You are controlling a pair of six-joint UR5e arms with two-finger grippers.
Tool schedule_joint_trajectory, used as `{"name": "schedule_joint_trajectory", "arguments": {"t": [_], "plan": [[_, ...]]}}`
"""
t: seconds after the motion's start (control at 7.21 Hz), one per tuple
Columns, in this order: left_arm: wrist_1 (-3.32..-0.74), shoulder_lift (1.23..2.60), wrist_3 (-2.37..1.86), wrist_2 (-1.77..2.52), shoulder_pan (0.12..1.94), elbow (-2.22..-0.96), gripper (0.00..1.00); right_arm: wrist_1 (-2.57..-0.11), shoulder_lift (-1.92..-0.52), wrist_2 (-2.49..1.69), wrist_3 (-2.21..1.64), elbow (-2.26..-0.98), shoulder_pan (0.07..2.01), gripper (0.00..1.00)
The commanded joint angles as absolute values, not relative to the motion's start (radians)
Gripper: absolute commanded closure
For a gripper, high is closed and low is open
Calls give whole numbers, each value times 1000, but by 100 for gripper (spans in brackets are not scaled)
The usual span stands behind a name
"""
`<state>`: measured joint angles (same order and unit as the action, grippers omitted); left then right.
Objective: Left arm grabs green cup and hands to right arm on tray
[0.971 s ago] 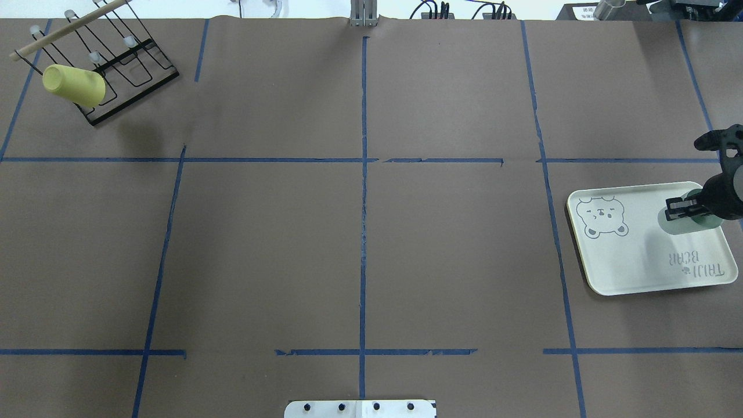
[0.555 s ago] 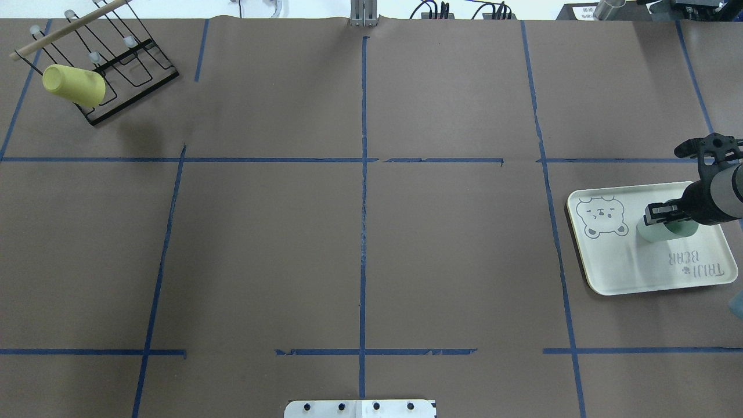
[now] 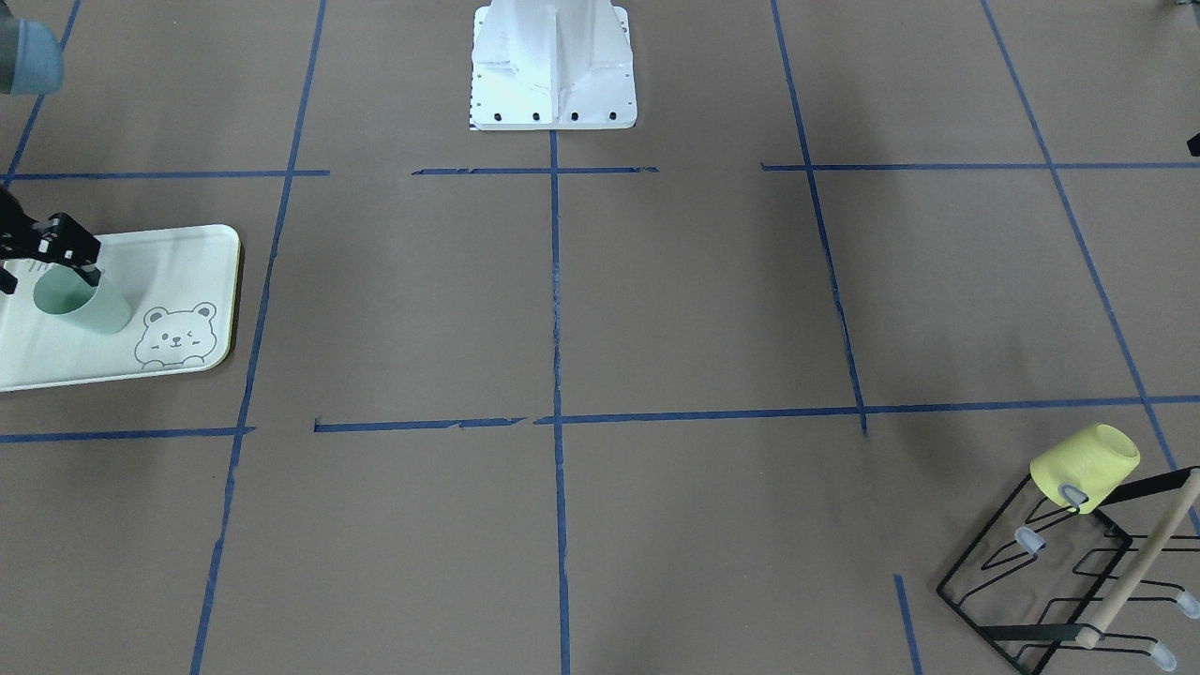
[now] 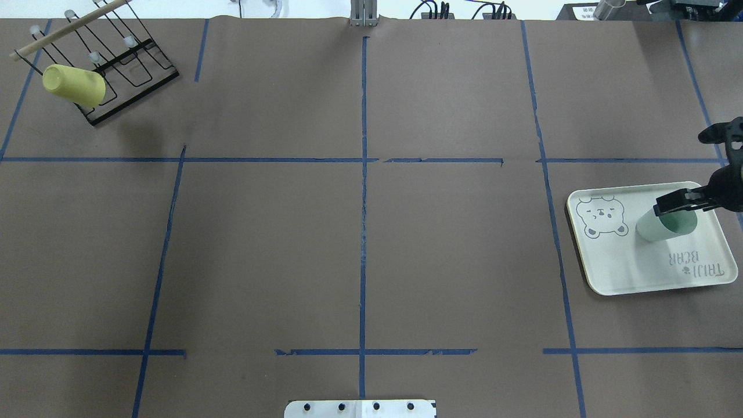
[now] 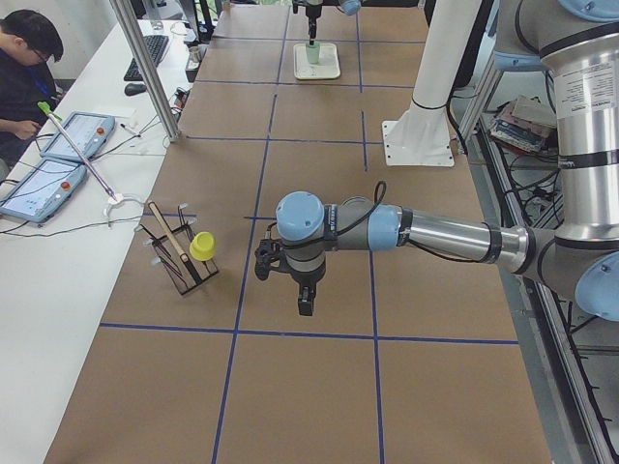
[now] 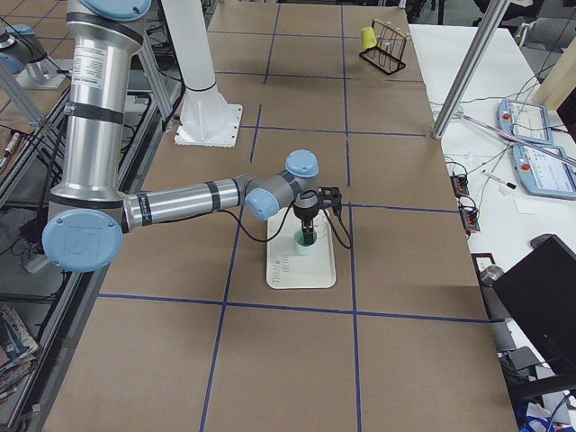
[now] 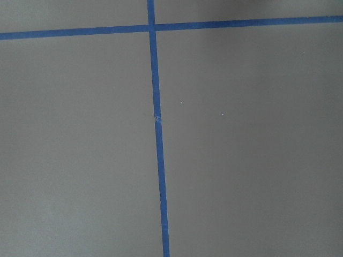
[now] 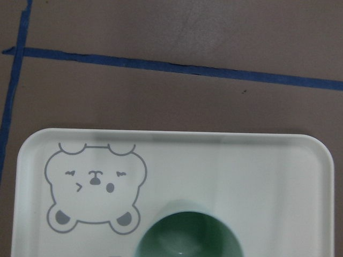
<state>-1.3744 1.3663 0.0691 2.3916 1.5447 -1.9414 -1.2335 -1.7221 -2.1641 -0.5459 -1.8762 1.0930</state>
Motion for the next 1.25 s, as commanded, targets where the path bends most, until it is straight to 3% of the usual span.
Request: {"name": "schedule_joint_trajectory", "arguments": {"t": [0.0,0.55,1.11], "plan": [[-1374,1365,74,2388,1545,-1942,0,-1497,-1726,-2230,-184,-1937,1283,0],[-1374,1359,74,2385,1545,-1942,0,-1592,-1860,-2263,179,-1910,1538,0],[-1378,1355,66,2368,1546,-1948,0,-1582,-1881,-2370,169,-1841,1551,0]]}}
